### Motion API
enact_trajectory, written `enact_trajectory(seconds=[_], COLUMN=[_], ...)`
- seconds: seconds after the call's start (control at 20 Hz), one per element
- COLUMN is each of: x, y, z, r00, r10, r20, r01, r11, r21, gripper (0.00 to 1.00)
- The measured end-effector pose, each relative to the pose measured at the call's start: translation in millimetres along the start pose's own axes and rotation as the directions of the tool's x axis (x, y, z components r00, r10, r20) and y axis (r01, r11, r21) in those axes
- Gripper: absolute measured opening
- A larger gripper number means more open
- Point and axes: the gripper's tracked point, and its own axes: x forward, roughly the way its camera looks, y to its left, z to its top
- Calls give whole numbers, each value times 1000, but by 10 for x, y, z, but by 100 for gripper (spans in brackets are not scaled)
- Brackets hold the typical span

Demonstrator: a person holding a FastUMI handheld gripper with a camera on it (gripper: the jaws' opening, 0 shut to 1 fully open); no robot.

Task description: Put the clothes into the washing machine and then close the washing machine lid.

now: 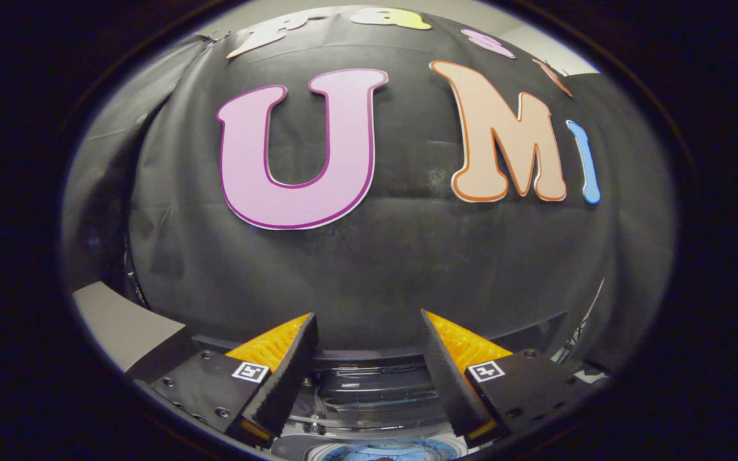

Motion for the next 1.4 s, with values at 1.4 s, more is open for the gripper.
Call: enact_trajectory(seconds=[1.4], x=[-326], y=[-36], z=[51], r00=[992], r10=[-41], r20=[120], r01=[37], r11=[999], r21=[37], gripper=[96])
